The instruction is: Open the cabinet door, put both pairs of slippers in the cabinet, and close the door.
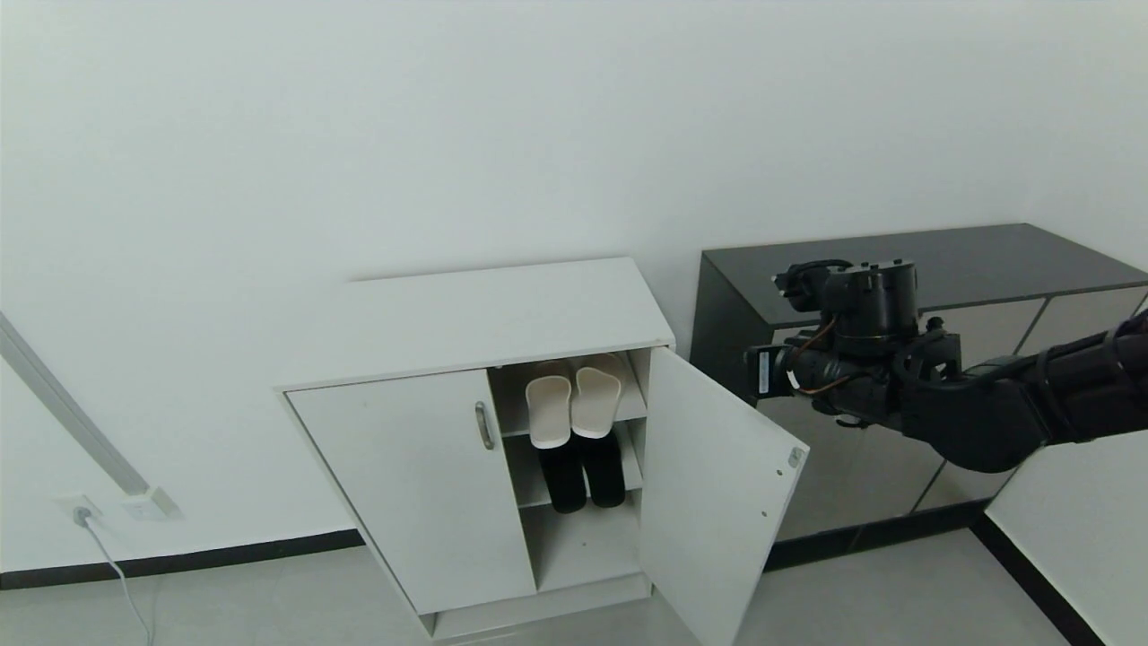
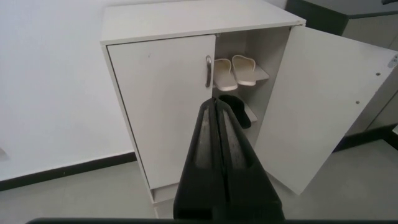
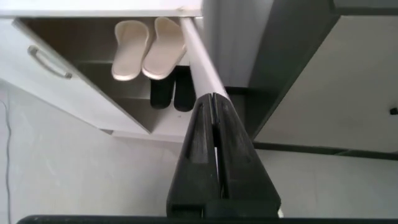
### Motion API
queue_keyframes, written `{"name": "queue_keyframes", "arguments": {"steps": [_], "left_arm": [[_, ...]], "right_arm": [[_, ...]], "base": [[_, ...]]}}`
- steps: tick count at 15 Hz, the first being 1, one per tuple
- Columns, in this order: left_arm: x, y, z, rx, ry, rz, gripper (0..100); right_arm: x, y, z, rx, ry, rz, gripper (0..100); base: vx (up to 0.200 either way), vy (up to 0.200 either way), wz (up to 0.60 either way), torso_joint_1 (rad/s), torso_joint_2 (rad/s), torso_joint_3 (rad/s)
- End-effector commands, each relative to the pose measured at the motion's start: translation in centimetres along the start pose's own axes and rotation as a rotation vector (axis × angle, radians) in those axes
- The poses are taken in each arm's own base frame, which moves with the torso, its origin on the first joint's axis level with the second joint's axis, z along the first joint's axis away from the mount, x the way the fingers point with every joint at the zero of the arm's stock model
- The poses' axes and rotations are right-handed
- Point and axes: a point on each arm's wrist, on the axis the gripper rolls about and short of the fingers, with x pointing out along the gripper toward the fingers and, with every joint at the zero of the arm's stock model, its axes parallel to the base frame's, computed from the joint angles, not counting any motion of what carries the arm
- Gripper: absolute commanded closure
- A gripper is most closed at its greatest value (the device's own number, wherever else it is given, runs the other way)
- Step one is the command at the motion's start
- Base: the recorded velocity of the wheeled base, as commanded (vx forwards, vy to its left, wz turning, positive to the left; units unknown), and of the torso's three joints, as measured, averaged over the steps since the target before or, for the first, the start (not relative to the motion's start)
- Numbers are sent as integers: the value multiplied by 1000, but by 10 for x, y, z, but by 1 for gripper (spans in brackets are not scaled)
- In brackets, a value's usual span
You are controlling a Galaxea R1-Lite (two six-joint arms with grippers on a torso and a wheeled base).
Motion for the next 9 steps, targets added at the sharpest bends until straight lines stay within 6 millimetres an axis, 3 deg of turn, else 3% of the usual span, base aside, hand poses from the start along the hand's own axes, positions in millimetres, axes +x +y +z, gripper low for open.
{"name": "queue_keyframes", "arguments": {"steps": [1, 9], "left_arm": [[0, 0, 0, 0, 1, 1, 100], [0, 0, 0, 0, 1, 1, 100]], "right_arm": [[15, -8, -12, 22, 27, 2, 100], [40, -32, -36, 38, 101, -26, 100]], "base": [[0, 0, 0, 0, 0, 0], [0, 0, 0, 0, 0, 0]]}}
